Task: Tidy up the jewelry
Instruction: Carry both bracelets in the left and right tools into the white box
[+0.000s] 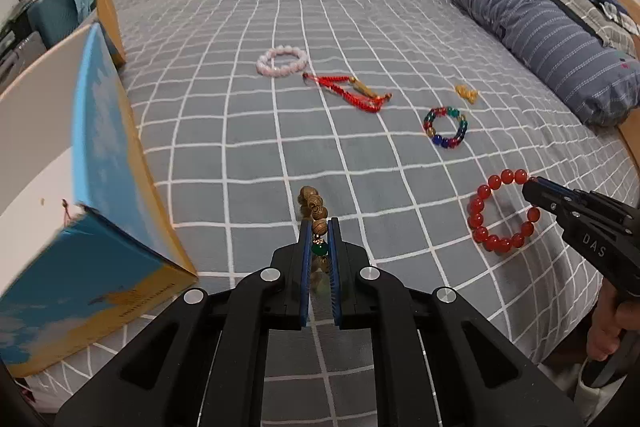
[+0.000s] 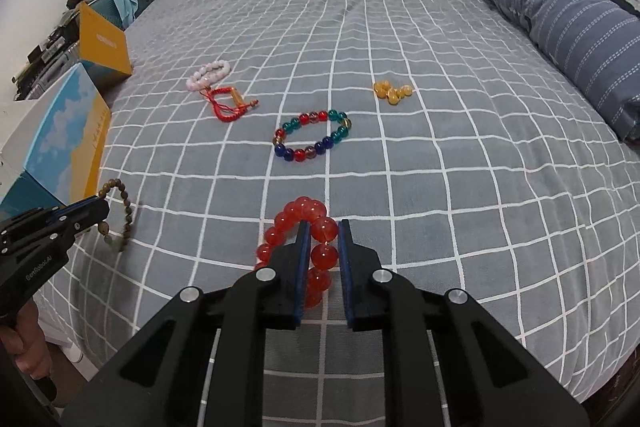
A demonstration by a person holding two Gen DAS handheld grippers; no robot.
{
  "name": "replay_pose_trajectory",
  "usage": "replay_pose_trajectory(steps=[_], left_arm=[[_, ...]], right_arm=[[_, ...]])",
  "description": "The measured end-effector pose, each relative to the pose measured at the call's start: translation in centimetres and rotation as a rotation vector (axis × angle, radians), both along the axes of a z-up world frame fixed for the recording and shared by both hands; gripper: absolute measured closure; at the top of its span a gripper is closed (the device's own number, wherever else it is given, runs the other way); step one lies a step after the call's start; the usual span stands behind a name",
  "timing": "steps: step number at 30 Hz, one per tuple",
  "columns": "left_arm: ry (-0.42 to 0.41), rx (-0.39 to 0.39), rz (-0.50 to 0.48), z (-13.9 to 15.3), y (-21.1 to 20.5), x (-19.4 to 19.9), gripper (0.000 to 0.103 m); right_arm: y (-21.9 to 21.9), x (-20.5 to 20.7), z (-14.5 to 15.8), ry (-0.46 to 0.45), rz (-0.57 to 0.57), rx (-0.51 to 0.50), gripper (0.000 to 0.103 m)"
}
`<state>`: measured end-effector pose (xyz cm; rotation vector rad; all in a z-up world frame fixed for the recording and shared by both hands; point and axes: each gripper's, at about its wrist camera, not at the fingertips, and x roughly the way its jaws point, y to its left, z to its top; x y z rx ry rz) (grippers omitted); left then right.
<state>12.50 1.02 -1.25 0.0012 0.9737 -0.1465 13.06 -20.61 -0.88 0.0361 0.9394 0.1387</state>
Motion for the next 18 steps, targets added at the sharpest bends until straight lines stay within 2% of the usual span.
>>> replay_pose_trajectory(steps=[18], left_arm=[[-0.057, 0.003, 0.051, 4.6, 2.4, -0.2, 0.096]], right_arm=[[1.2, 0.2, 3.4, -0.053, 0.018, -0.001, 0.090]])
